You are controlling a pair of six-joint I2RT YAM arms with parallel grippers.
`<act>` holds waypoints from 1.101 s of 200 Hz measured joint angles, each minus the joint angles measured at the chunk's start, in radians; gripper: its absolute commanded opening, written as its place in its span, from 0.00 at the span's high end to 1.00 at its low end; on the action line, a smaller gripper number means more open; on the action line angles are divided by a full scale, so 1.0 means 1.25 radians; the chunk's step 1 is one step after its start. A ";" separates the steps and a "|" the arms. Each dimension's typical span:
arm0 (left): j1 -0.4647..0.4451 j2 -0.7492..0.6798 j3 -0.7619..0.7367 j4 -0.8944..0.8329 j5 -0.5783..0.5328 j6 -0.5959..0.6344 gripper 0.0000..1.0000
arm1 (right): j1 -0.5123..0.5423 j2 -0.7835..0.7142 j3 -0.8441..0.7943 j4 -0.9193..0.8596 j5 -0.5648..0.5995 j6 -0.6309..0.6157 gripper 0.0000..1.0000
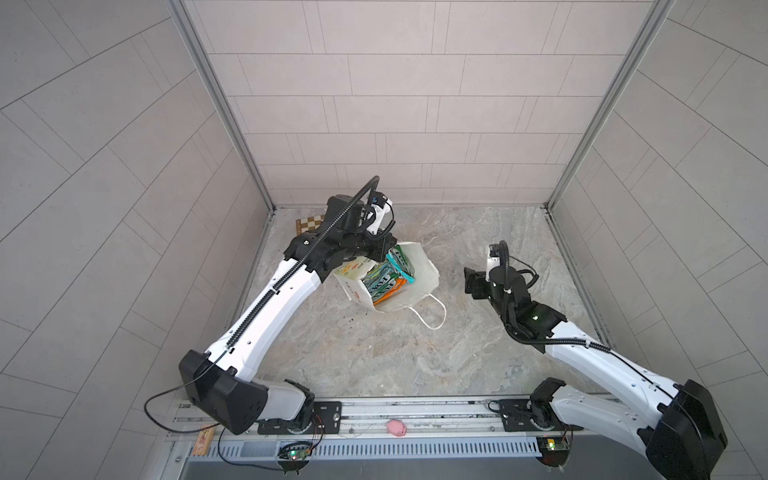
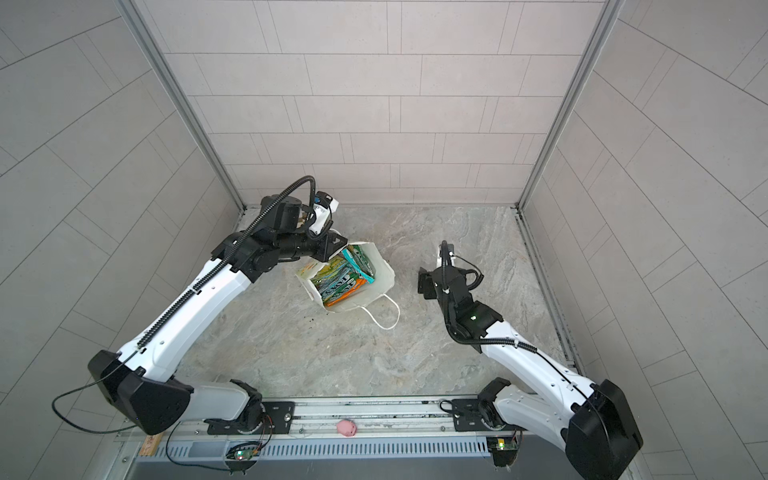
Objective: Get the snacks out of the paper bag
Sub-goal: 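Hold the bag with the left gripper while the right gripper reaches into it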
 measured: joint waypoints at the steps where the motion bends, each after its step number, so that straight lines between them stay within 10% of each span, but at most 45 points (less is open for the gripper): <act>1: 0.000 -0.001 -0.001 0.001 0.000 -0.001 1.00 | 0.000 -0.001 0.004 -0.001 -0.008 -0.002 0.18; 83: -0.060 -0.002 -0.035 0.082 -0.044 -0.139 1.00 | 0.101 0.049 0.136 -0.034 -0.349 -0.084 0.28; 220: -0.077 -0.004 -0.059 0.148 -0.085 -0.209 1.00 | 0.201 0.335 0.222 -0.058 -0.358 -0.195 0.54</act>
